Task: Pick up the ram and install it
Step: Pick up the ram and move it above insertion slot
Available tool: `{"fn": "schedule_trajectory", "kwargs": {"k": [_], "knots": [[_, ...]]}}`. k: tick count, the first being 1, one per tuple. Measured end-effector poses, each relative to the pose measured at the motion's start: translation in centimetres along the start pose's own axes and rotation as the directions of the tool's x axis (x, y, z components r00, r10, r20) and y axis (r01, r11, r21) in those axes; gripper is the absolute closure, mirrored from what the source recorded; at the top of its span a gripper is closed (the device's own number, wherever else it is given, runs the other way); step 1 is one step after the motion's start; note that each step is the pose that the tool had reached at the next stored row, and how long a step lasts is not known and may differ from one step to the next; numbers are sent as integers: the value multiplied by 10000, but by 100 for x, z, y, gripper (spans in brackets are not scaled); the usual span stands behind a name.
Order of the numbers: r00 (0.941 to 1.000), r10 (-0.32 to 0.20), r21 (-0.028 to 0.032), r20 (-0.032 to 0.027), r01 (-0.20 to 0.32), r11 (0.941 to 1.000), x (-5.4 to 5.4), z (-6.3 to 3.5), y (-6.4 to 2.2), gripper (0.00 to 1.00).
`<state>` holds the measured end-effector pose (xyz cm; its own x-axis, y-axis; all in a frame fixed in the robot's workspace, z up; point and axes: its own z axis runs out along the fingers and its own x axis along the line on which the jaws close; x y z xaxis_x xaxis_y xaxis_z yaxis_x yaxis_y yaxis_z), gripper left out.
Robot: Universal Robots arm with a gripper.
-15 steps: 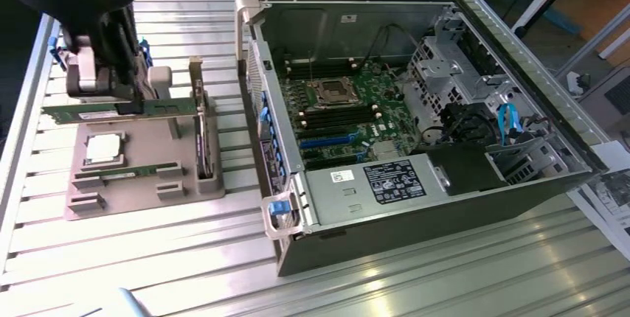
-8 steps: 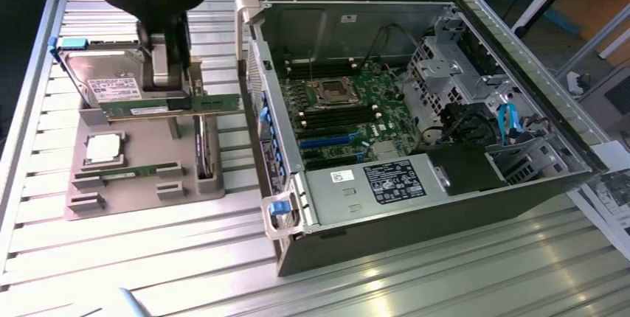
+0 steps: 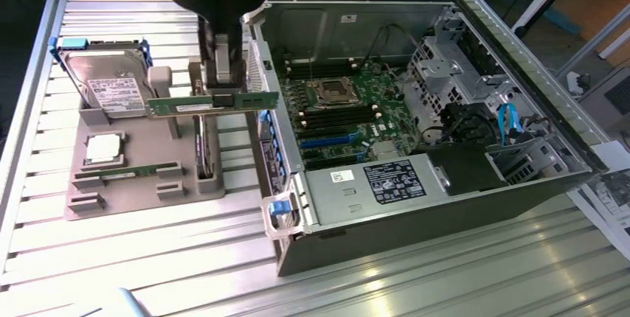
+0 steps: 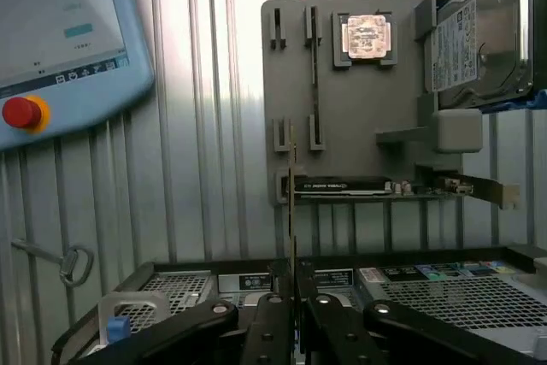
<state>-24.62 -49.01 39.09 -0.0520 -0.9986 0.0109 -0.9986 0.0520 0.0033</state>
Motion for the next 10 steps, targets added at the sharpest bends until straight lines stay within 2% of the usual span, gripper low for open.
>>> {"fn": "schedule_trajectory", "kwargs": {"k": [7,9,10], "knots": [[10000,-1,-11,-1,1,10000,-20,19,-385,87],[10000,0,-10,-2,0,10000,-31,23,-582,87],[10000,0,-11,-1,0,10000,-34,25,-640,87]]}}
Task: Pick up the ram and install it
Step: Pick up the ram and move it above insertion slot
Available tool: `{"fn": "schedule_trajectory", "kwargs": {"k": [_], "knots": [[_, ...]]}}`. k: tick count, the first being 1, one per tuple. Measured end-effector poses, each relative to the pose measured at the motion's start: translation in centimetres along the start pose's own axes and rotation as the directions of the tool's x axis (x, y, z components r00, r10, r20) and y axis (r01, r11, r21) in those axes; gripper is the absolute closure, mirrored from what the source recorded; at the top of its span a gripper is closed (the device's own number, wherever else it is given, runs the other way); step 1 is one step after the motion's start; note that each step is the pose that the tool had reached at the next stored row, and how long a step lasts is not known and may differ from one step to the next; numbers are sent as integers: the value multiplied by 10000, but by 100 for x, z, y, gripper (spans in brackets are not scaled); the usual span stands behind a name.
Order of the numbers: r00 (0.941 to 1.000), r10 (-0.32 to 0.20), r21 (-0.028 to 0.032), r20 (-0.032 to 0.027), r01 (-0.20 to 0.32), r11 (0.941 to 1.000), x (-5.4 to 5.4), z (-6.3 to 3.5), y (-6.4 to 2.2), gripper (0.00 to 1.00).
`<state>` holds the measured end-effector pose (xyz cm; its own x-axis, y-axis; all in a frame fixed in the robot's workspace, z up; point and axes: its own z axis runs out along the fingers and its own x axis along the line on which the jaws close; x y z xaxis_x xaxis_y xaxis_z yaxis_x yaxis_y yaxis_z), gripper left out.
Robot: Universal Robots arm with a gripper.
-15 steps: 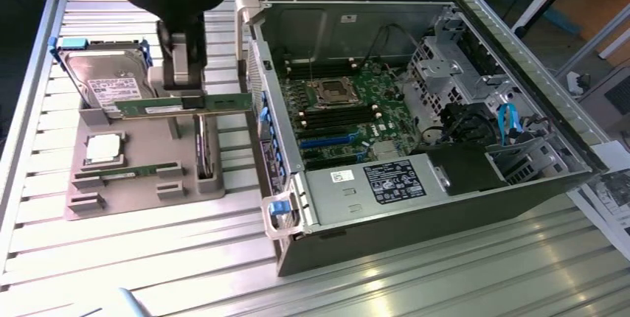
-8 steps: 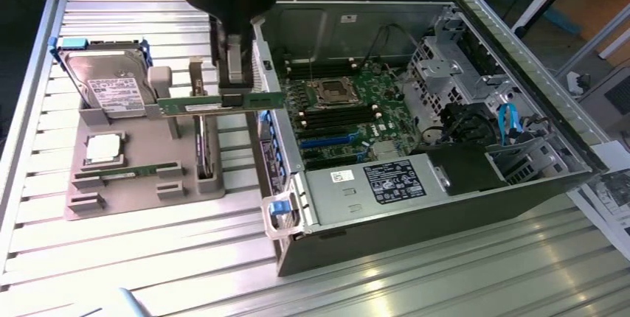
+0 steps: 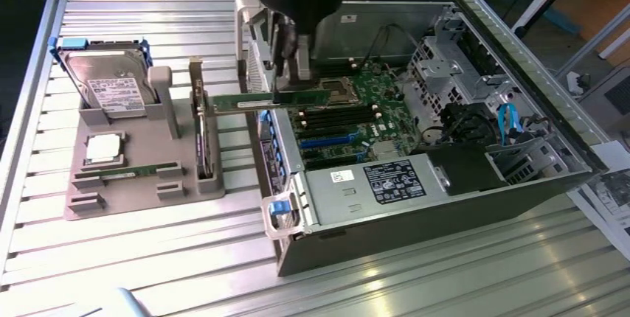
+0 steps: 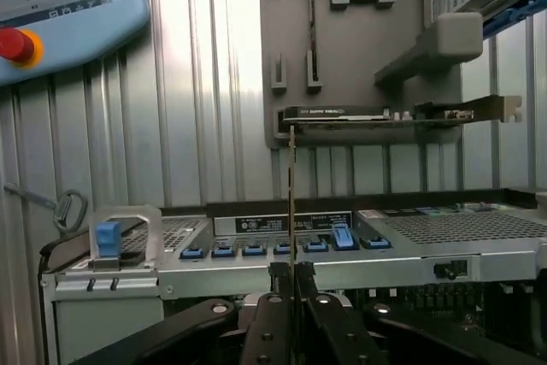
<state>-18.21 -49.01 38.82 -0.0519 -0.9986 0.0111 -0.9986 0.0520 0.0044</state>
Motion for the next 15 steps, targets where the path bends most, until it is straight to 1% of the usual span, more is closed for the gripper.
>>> {"fn": "schedule_trajectory", "kwargs": {"k": [1,2,3,4,7,9,10,13,15], "knots": [[10000,0,0,-1,0,10000,-3,1,-47,87],[10000,0,0,0,0,10000,-6,4,-115,87],[10000,0,0,0,0,10000,-8,6,-157,87],[10000,0,0,0,0,10000,-12,8,-227,87],[10000,0,-1,0,0,10000,-20,10,-376,87],[10000,0,-2,0,0,10000,-28,13,-538,87],[10000,0,-3,0,0,10000,-31,13,-595,87],[10000,0,-5,0,0,10000,-46,20,-869,87],[10000,1,-5,0,-1,10000,-51,21,-961,87]]}}
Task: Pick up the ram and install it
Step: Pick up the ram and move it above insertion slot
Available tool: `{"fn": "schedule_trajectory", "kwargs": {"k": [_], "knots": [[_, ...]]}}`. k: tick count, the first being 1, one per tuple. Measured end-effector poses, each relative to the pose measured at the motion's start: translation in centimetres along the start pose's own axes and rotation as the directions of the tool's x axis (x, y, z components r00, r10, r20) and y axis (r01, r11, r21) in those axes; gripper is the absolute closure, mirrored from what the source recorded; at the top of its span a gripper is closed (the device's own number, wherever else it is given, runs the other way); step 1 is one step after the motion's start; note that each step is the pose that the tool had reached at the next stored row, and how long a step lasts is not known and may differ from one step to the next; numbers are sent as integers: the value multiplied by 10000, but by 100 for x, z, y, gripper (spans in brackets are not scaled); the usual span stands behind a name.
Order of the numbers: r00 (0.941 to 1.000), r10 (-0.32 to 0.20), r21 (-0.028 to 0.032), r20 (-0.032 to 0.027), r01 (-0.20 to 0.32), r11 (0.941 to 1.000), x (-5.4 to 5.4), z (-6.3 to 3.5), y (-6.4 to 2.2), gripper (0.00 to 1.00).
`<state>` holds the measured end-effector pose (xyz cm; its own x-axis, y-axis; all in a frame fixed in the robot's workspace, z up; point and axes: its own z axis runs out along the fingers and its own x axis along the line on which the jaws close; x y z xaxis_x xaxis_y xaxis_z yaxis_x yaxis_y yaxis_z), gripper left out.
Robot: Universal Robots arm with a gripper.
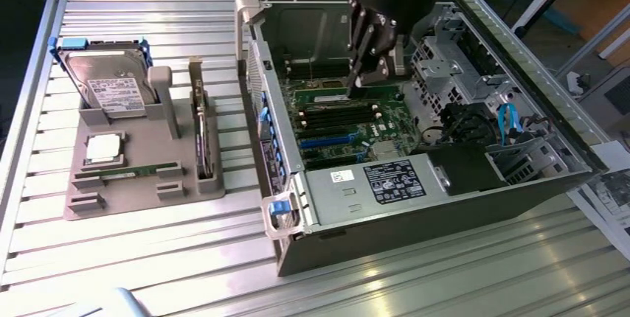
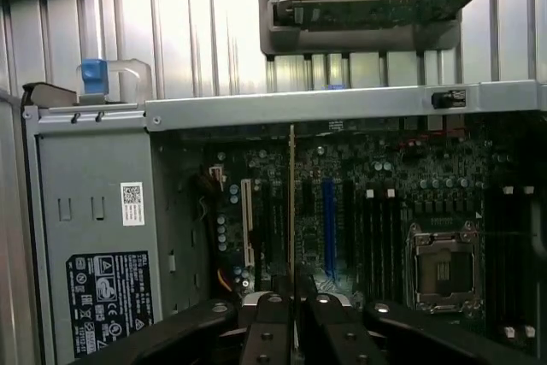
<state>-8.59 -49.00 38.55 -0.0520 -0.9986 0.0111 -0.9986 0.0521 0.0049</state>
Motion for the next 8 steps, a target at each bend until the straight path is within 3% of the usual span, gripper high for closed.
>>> {"fn": "schedule_trajectory", "kwargs": {"k": [7,8], "knots": [[10000,-1,-3,0,1,10000,-21,5,-404,87],[10000,-1,-4,-1,1,10000,-31,7,-534,87]]}}
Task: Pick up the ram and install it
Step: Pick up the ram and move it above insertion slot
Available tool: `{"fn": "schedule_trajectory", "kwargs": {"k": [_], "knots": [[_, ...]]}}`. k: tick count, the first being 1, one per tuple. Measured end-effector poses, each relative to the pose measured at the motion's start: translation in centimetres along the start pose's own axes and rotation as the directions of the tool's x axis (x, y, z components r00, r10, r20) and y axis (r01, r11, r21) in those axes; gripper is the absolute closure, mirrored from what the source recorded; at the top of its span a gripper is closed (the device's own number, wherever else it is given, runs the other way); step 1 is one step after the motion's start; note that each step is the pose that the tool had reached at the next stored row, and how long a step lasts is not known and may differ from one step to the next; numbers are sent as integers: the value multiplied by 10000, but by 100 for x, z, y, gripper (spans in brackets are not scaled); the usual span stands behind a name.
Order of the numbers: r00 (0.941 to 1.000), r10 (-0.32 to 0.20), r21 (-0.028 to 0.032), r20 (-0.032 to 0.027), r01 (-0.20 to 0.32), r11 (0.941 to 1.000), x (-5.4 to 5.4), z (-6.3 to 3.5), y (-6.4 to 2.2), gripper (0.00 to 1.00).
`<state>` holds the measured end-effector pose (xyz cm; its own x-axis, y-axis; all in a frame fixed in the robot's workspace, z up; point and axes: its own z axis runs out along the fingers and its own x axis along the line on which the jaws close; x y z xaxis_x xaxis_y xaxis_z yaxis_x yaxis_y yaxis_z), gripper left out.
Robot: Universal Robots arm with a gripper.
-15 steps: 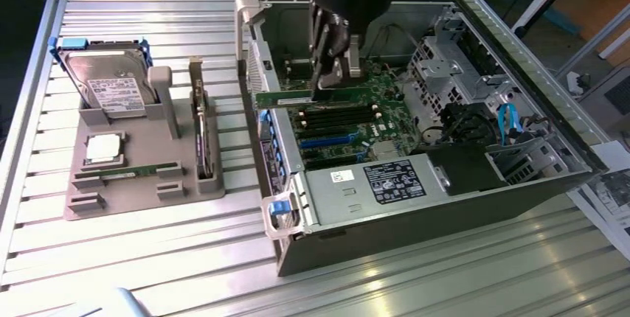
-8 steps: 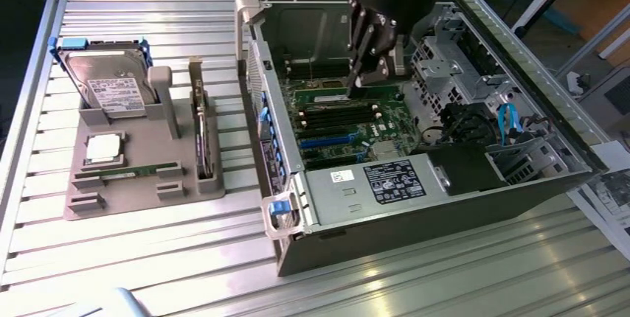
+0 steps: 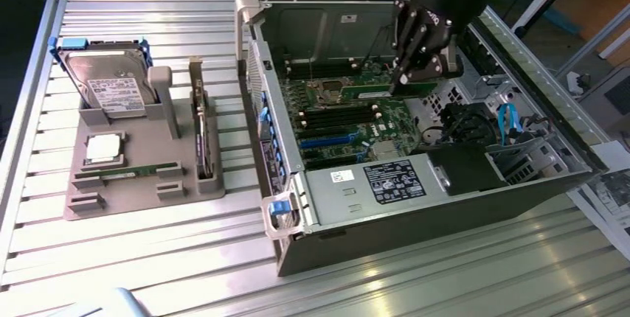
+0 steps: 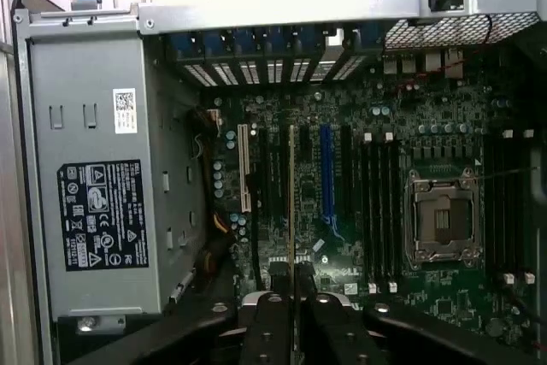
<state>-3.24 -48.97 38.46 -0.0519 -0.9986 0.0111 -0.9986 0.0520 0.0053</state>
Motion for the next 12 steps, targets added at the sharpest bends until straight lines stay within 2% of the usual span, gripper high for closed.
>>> {"fn": "schedule_trajectory", "kwargs": {"k": [3,9,11,12], "knots": [[10000,0,0,0,0,10000,-57,3,-223,87],[10000,-1,0,-5,1,10000,-195,9,-392,87],[10000,1,0,-8,-1,10000,-283,12,-439,87],[10000,0,1,-9,0,10000,-360,15,-477,87]]}}
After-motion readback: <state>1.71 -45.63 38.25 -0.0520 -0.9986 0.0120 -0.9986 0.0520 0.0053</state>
